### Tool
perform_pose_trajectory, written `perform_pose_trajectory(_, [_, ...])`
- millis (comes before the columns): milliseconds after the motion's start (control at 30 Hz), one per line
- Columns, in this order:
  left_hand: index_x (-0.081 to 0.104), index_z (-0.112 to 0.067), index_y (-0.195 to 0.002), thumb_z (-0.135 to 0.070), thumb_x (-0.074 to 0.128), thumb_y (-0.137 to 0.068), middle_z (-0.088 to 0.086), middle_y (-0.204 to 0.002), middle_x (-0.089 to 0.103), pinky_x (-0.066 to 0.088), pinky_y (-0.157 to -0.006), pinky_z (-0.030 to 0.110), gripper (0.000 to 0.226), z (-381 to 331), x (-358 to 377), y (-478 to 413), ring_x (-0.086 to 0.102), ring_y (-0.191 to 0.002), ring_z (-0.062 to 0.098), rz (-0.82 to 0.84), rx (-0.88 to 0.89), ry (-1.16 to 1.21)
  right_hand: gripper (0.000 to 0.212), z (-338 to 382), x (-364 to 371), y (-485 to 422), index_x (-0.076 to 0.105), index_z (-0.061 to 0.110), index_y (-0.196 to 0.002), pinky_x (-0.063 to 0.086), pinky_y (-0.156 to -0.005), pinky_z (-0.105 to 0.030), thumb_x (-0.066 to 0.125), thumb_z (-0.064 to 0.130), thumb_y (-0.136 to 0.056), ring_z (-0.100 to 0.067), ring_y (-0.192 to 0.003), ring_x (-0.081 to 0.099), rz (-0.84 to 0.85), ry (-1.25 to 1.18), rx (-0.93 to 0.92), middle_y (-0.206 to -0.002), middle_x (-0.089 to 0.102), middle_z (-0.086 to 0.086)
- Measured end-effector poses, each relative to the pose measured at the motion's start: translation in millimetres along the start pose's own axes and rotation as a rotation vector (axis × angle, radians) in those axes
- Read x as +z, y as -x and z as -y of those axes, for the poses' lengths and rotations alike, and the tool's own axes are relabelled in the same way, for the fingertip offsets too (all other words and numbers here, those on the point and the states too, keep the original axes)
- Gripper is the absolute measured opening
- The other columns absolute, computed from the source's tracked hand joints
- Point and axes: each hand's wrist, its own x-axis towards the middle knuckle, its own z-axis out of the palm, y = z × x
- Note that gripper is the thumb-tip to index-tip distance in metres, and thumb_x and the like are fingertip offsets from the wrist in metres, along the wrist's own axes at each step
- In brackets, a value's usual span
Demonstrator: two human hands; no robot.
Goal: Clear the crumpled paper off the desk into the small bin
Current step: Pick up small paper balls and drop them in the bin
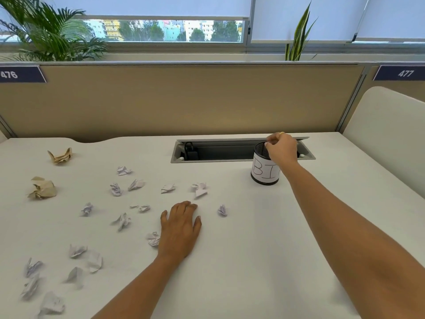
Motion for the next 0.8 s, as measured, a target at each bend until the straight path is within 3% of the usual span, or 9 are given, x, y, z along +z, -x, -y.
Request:
perform_pose_trajectory(100, [0.043,-0.022,-0.135,-0.032,0.038,-0.097,-0.004,-0.143,0.041,0.017,-0.115,0.042,0.039,0,0,0,0.033,-0.135,0.012,0.006,0.0,-0.016,0.02,-5,1,23,0.067,-0.001,-0.098,0.041,-0.08,-0.018,0.05,-0.001,-0.087,-0.028,-0.094,0.065,-0.056,-0.082,-0.151,-0.099,0.071,-0.017])
perform_pose_trajectory(267, [0.039,-0.024,-0.136,-0.035,0.036,-0.097,-0.006,-0.144,0.037,0.015,-0.116,0.041,0.04,1,1,-1,0.03,-0.136,0.012,0.032,-0.009,-0.025,0.014,-29,10,76,0.068,-0.001,-0.092,0.034,-0.073,-0.007,0.058,-0.003,-0.084,-0.026,-0.085,0.063,-0.023,-0.048,-0.368,-0.094,0.072,-0.017])
perform_pose_trajectory(400, [0.038,-0.021,-0.136,-0.038,0.04,-0.096,-0.002,-0.147,0.034,0.017,-0.117,0.038,0.043,0,1,-5,0.027,-0.138,0.015,0.027,-0.005,0.093,0.018,-67,23,106,0.066,0.005,-0.101,0.039,-0.084,-0.02,0.058,0.003,-0.085,-0.025,-0.102,0.061,0.17,0.088,-0.346,-0.104,0.068,-0.011])
perform_pose_trajectory(567, [0.03,-0.019,-0.142,-0.039,0.041,-0.096,0.001,-0.155,0.024,0.022,-0.115,0.034,0.051,-14,-2,-27,0.021,-0.143,0.017,0.05,-0.023,0.252,0.018,-95,25,116,0.062,0.007,-0.105,0.032,-0.082,-0.014,0.056,0.011,-0.089,-0.021,-0.109,0.055,0.262,0.148,-0.309,-0.11,0.064,-0.006])
perform_pose_trajectory(733, [0.019,-0.019,-0.147,-0.012,0.042,-0.097,0.007,-0.159,0.009,0.036,-0.108,0.04,0.056,-21,-8,-69,0.03,-0.139,0.03,0.198,-0.028,0.043,0.012,-93,26,116,0.062,0.004,-0.096,0.034,-0.077,-0.019,0.056,0.009,-0.088,-0.025,-0.1,0.056,0.242,0.183,-0.345,-0.101,0.065,-0.009])
perform_pose_trajectory(800, [0.019,-0.019,-0.147,-0.01,0.043,-0.096,0.009,-0.158,0.013,0.037,-0.107,0.043,0.058,-20,-10,-82,0.03,-0.138,0.032,0.261,-0.009,-0.063,0.011,-93,27,116,0.061,0.004,-0.095,0.037,-0.077,-0.023,0.055,0.009,-0.088,-0.025,-0.098,0.056,0.237,0.196,-0.352,-0.1,0.065,-0.009])
